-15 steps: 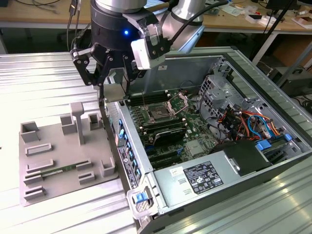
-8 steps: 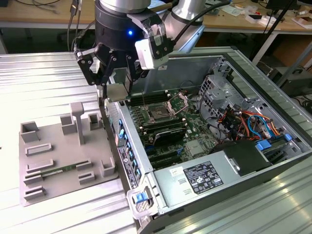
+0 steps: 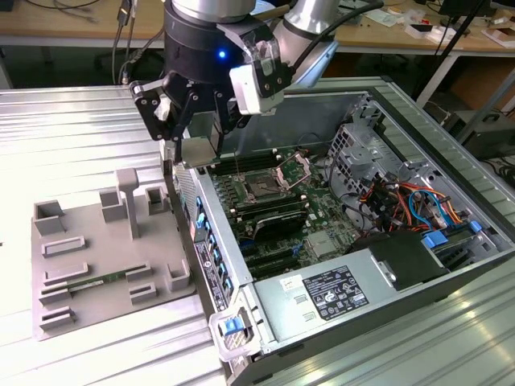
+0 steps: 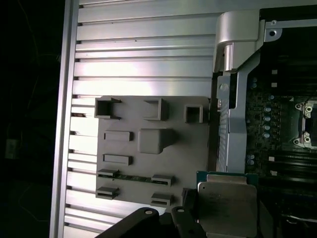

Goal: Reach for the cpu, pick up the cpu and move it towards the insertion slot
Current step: 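Pick up the cpu and move it towards the insertion slot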

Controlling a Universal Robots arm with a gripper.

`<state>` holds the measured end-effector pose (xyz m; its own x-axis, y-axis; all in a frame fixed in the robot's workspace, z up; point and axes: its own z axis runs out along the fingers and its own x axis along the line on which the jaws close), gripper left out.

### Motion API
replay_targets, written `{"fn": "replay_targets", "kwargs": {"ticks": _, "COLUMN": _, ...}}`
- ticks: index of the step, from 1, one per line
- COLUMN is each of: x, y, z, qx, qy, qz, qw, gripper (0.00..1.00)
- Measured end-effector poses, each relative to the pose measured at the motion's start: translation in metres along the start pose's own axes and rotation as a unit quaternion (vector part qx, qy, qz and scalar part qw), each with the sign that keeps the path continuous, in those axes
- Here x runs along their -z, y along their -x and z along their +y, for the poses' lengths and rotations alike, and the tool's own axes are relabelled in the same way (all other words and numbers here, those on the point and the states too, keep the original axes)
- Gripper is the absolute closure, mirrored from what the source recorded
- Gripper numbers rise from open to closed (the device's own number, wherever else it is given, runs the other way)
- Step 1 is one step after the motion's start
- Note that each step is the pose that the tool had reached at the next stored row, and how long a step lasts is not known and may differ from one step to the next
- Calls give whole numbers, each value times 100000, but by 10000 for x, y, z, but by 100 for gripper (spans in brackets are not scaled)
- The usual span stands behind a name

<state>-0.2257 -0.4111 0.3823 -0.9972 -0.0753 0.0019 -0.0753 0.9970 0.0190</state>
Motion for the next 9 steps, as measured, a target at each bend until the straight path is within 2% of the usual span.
{"fn": "replay_targets", "kwargs": {"ticks": 9, "x": -8, "y": 109, "z": -9, "qx": 5, "qy": 0, "qz": 1, "qw": 100000, "gripper": 45}}
